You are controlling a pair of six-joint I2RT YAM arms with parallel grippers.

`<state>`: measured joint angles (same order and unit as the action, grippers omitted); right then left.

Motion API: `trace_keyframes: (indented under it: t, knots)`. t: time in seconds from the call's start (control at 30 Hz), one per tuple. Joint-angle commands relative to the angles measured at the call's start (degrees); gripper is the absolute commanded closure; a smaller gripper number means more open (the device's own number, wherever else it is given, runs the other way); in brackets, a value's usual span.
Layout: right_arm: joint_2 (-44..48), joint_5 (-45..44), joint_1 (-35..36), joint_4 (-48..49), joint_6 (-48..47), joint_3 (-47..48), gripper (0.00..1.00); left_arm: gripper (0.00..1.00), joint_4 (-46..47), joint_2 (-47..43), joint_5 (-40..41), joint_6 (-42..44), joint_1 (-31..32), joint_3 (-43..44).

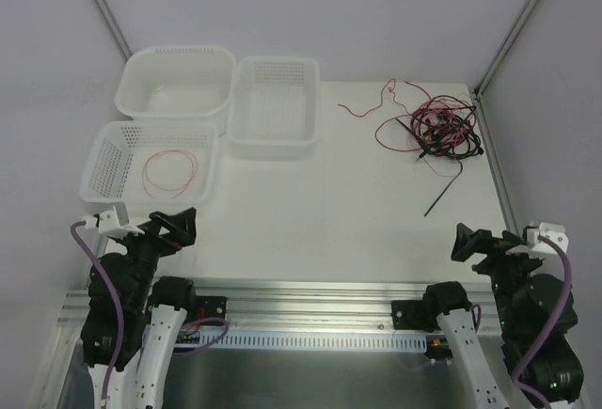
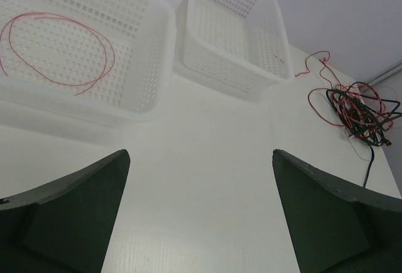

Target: Untangle the cables

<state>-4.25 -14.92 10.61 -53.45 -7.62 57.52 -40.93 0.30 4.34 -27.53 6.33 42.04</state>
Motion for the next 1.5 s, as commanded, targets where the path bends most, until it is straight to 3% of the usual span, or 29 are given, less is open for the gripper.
trace_keyframes:
  t: [0.0, 0.33, 0.47, 0.8, 1.23, 1.43, 1.47]
  knots:
    - [-7.7, 0.7, -0.2, 2.1, 2.8, 0.0, 0.0, 0.01, 2.4, -4.3, -2.8, -1.6, -0.2, -1.7]
    - [-35.5, 1.5, -0.2, 12.0, 6.6, 3.0, 0.0, 0.01, 5.9, 8.6, -10.6, 1.1, -0.2, -2.4]
    - [-48.4, -8.8, -0.9, 14.0, 14.0, 7.4, 0.0, 0.01, 8.3, 11.2, -12.9, 3.9, -0.2, -4.9]
    - [-78.3, 3.7, -17.6, 22.8, 31.3, 19.6, 0.01, 0.01, 11.7, 9.9, -15.3, 6.0, -0.2, -8.6]
    - [-111.3, 5.9, -21.2, 29.5, 37.2, 34.7, 0.01, 0.01, 12.2, 10.3, -16.3, 6.2, -0.2, -9.0]
    - [-113.7, 7.3, -21.2, 31.0, 38.5, 28.4, 0.39, 0.01, 12.3, 10.6, -16.1, 6.3, -0.2, -9.0]
    - [-112.0, 7.3, -21.0, 31.2, 38.3, 27.0, 0.52, 0.01, 12.3, 10.6, -16.2, 6.3, -0.3, -8.9]
